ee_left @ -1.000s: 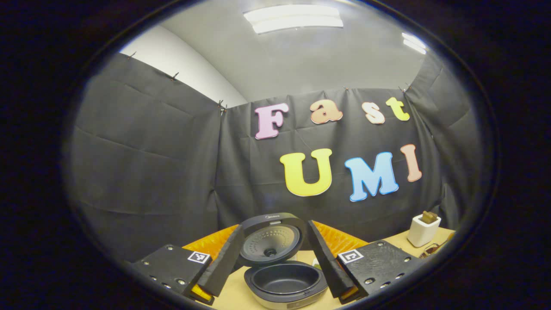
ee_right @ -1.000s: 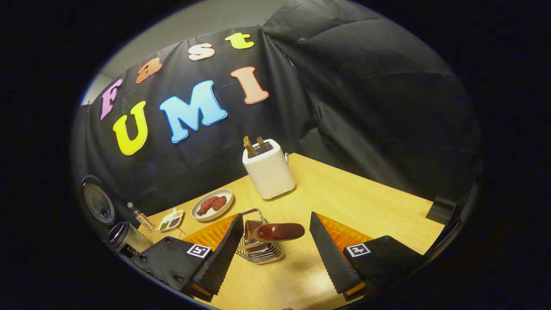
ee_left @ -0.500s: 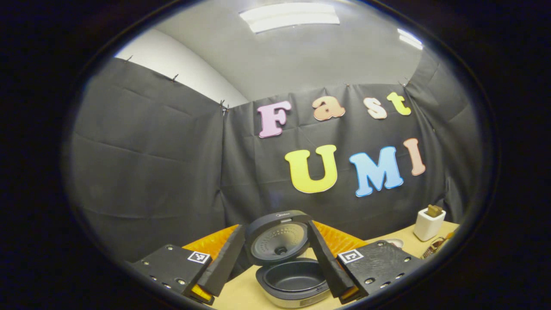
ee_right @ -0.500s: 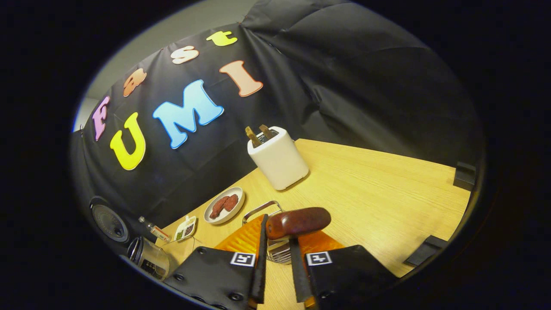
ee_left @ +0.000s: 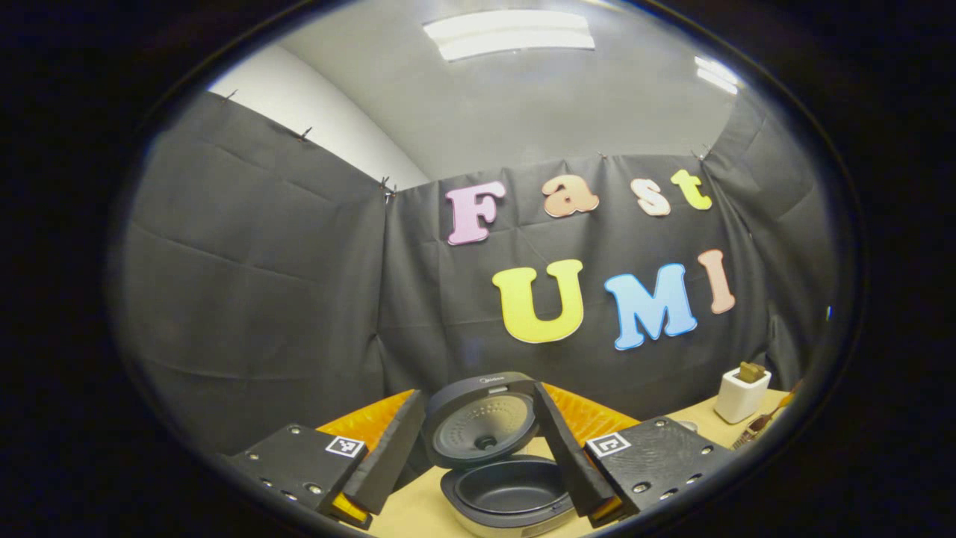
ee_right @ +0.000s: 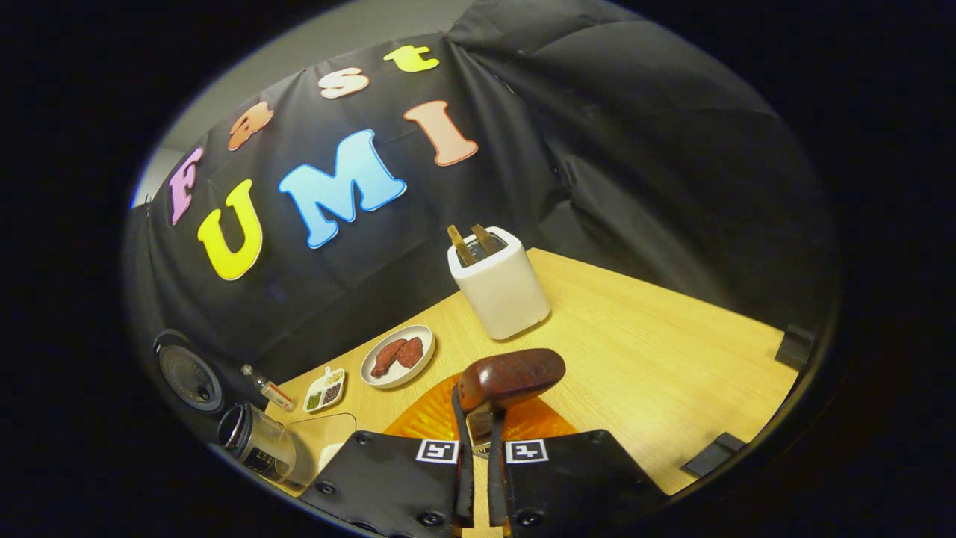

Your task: Close the left gripper, press the button to open the rice cooker; take a wooden spoon from the chopstick holder with the right hand, scoop a spoonful of rice and pour it into the rice cooker, then put the wooden spoon back into the chopstick holder.

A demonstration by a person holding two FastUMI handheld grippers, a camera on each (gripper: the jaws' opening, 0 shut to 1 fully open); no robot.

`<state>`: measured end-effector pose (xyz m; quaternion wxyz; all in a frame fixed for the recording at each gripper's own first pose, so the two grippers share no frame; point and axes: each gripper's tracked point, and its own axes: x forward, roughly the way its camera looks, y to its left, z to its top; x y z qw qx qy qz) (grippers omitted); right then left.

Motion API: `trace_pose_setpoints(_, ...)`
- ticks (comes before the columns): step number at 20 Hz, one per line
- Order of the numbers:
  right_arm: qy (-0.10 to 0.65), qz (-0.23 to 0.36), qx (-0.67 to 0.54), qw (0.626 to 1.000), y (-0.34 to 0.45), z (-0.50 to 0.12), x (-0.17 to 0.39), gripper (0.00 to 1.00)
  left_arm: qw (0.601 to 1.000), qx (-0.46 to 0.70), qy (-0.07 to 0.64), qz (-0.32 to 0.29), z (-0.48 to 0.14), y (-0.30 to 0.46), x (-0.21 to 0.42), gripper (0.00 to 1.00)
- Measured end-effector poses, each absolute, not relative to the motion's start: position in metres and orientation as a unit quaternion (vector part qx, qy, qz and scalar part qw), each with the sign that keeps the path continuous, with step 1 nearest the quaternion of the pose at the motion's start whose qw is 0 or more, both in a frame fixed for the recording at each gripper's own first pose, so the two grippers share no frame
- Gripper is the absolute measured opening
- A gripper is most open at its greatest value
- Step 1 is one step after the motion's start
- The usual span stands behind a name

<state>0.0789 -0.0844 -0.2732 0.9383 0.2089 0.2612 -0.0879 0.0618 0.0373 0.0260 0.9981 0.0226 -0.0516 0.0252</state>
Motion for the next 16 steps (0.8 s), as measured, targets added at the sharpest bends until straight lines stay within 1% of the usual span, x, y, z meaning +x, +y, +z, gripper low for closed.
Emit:
trace_pose_setpoints(4,0.246,-0.069,0.147,0.955,-0.072,-0.233,0.080,0.09,0.999,0.008,-0.044,0.026,0.010,0.046,0.066,0.90)
trace_pose_setpoints(5,0.242,-0.062,0.135,0.959,-0.065,-0.225,0.081,0.05,0.999,0.005,-0.039,0.026,0.005,0.048,0.067,0.90)
trace_pose_setpoints(6,0.238,-0.055,0.119,0.962,-0.058,-0.216,0.082,0.09,0.999,0.002,-0.034,0.026,0.000,0.052,0.068,0.90)
trace_pose_setpoints(8,0.231,-0.025,0.098,0.968,-0.033,-0.202,0.083,0.09,0.999,-0.004,-0.026,0.029,-0.009,0.058,0.069,0.90)
trace_pose_setpoints(12,0.221,0.030,0.096,0.970,0.021,-0.184,0.088,0.08,0.999,-0.009,-0.013,0.038,-0.022,0.074,0.073,0.90)
trace_pose_setpoints(13,0.223,0.044,0.095,0.969,0.036,-0.184,0.089,0.05,0.999,-0.008,-0.012,0.040,-0.023,0.079,0.073,0.92)
trace_pose_setpoints(14,0.225,0.057,0.095,0.968,0.049,-0.184,0.090,0.09,0.999,-0.008,-0.012,0.043,-0.024,0.082,0.075,0.90)
trace_pose_setpoints(15,0.228,0.069,0.093,0.967,0.061,-0.185,0.091,0.05,0.999,-0.009,-0.011,0.046,-0.026,0.087,0.078,0.90)
trace_pose_setpoints(16,0.232,0.080,0.089,0.965,0.073,-0.186,0.091,0.08,0.999,-0.010,-0.011,0.048,-0.027,0.092,0.079,0.90)
